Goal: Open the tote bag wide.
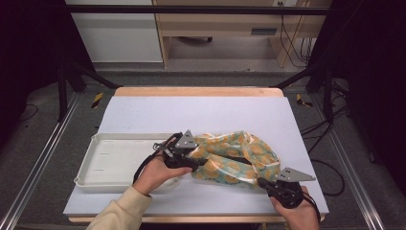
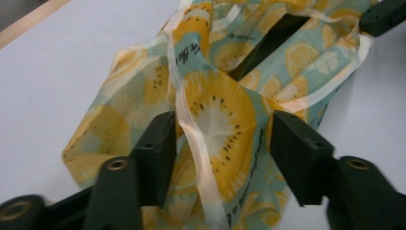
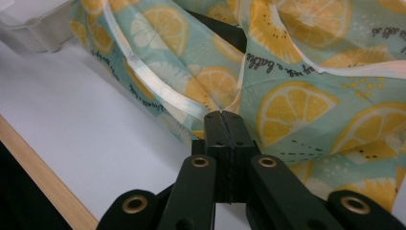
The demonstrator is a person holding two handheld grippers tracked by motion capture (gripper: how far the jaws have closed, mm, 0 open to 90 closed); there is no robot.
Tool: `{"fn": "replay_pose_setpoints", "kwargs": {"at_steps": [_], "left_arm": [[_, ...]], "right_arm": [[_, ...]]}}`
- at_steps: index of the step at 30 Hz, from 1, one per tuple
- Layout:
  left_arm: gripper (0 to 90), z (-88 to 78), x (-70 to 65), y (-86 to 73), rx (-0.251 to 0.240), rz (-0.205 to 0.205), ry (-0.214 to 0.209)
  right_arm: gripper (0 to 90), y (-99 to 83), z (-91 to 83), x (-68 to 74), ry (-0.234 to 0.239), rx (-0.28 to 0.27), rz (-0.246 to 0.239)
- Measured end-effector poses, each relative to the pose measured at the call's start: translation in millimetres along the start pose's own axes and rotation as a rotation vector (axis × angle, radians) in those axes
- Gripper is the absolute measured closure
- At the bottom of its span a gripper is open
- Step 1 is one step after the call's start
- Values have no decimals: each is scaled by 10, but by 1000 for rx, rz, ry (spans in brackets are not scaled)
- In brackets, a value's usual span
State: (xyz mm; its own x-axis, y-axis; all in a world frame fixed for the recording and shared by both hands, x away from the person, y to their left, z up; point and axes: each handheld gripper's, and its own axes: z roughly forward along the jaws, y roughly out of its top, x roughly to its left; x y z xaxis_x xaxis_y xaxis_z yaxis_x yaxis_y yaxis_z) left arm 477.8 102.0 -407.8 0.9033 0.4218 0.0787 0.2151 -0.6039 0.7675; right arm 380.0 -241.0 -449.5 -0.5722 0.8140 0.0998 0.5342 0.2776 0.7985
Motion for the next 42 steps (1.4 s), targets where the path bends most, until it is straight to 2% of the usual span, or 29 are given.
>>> {"fn": "replay_pose_setpoints", "kwargs": {"at_steps": [1, 2, 3, 6, 7, 10, 13, 17, 20, 22, 24, 26, 27, 28, 30, 32, 33, 37, 38, 39, 40, 42], "left_arm": [[593, 0, 0, 0, 0, 0, 0], [647, -4, -20, -63, -3, -3, 9], [685, -9, -20, -79, 13, 4, 11], [777, -37, -20, -118, -10, -16, 15], [797, -43, -28, -127, -9, -7, 18], [822, -34, -68, -152, -1, 4, 26], [832, -22, -94, -151, 6, 13, 27], [852, -41, -112, -140, 6, 21, 22], [861, -63, -119, -129, 7, 31, 17], [864, -77, -127, -123, 8, 38, 13], [865, -90, -136, -120, 14, 49, 5], [864, -102, -146, -118, 18, 67, 10], [862, -108, -147, -117, 22, 77, 9], [858, -110, -146, -116, 23, 84, 8], [856, -122, -134, -118, 17, 87, 19], [856, -130, -120, -118, 17, 88, 23], [856, -148, -90, -118, 2, 70, 38], [859, -206, -27, -118, -29, 44, 84], [859, -206, -27, -118, -29, 44, 84], [859, -232, -10, -109, -50, 37, 108], [859, -246, -9, -106, -57, 37, 124], [859, -274, -9, -101, -77, 39, 148]], "right_arm": [[900, 6, 1, 1, -3, -3, 1], [900, 14, 3, 2, -5, -14, -3], [863, 29, -1, 11, -6, -20, -3], [682, 116, -39, 61, -17, -39, -9], [615, 156, -57, 74, -25, -46, -20], [486, 320, -120, 109, -23, -73, -41], [402, 518, -162, 112, -26, -108, -61], [337, 807, -93, 64, -66, -76, -103], [330, 1061, 74, -10, -83, -35, -122], [333, 1192, 226, -68, -85, 3, -117], [387, 1279, 388, -130, -74, 51, -102], [515, 1314, 518, -161, -72, 96, -120], [640, 1319, 554, -158, -71, 113, -124], [731, 1319, 565, -148, -64, 116, -133], [849, 1304, 511, -87, -47, 97, -144], [872, 1266, 385, 4, -28, 48, -147], [898, 1235, 316, 63, -17, 29, -153], [900, 1012, 92, 330, 38, -26, -192], [900, 1012, 92, 330, 38, -26, -192], [900, 868, 44, 460, 73, -34, -206], [900, 798, 33, 524, 95, -38, -219], [900, 666, 47, 638, 127, -11, -247]]}}
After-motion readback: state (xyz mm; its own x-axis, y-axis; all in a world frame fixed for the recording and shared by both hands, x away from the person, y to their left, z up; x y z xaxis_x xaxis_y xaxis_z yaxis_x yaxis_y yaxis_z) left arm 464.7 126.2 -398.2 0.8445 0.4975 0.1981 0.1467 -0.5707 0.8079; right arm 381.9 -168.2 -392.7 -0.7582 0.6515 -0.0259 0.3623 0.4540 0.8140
